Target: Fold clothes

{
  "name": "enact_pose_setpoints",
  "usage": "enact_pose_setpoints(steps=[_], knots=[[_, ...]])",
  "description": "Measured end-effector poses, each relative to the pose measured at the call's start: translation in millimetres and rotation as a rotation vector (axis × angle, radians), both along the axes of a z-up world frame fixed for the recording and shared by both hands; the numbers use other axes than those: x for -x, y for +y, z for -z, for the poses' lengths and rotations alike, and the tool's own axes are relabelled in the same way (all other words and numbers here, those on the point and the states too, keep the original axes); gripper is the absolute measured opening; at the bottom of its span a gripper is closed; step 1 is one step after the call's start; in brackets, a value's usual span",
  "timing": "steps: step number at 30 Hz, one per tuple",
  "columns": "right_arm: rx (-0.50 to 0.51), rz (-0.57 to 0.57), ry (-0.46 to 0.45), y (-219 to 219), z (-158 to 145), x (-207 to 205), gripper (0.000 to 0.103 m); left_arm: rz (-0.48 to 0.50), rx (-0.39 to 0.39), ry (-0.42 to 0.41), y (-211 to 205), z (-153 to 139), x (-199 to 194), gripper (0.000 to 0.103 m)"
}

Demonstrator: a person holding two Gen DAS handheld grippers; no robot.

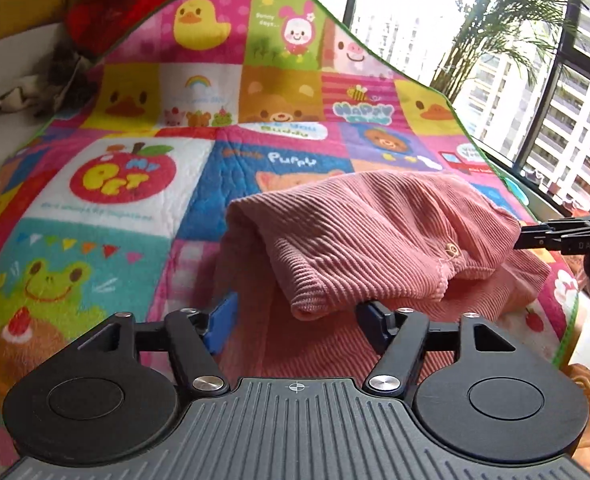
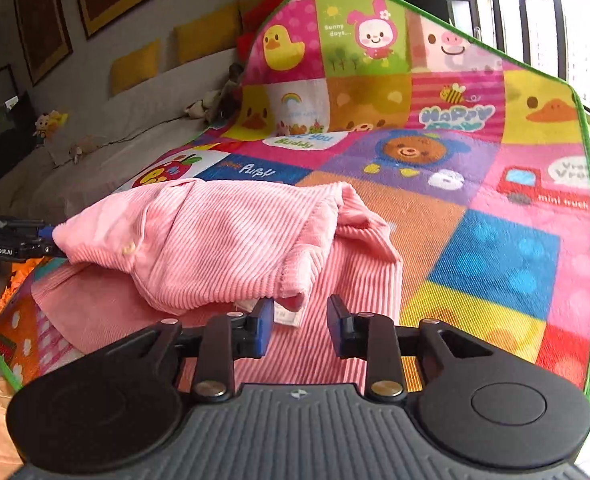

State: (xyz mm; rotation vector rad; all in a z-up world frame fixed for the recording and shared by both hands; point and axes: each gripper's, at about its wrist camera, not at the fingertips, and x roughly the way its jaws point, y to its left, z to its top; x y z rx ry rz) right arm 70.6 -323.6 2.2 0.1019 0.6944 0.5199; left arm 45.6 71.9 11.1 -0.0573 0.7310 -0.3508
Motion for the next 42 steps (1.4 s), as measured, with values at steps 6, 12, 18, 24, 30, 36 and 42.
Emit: enact_pose_setpoints(steps=[6,12,18,24,30,36,42], knots=[[-0.167,0.053,-0.012,-19,-16,-4,0.069,-0.016,0.229,-0.015,18,-13,-2,0.094],[-0.216,0.095,0.048,10,10,-41,0.075,-0.091,0.321,0.080,0,10,-41,0.094],[-0.161,0.080,0.048,43,23,-58,0.033,-0.092,0.281,0.094,-14,15,-53,0.036],[-0.165,0.058,-0.051,27,-17,-23,0.013,-0.001,0.236,-0.012,-21,-21,-14,0.025],[-0.078,0.075,-0.008,16,0,1,0.014,0.008,0.149,0.077,-28,8,4,0.038],[0.010,0.119,-0.029,15,6,8,0.037,-0.014,0.122,0.037,-13,-4,12,0.061],[0.108,0.005,-0.284,47,-35,19,0.062,-0.037,0.132,-0.116,-10,-39,4,0.084]])
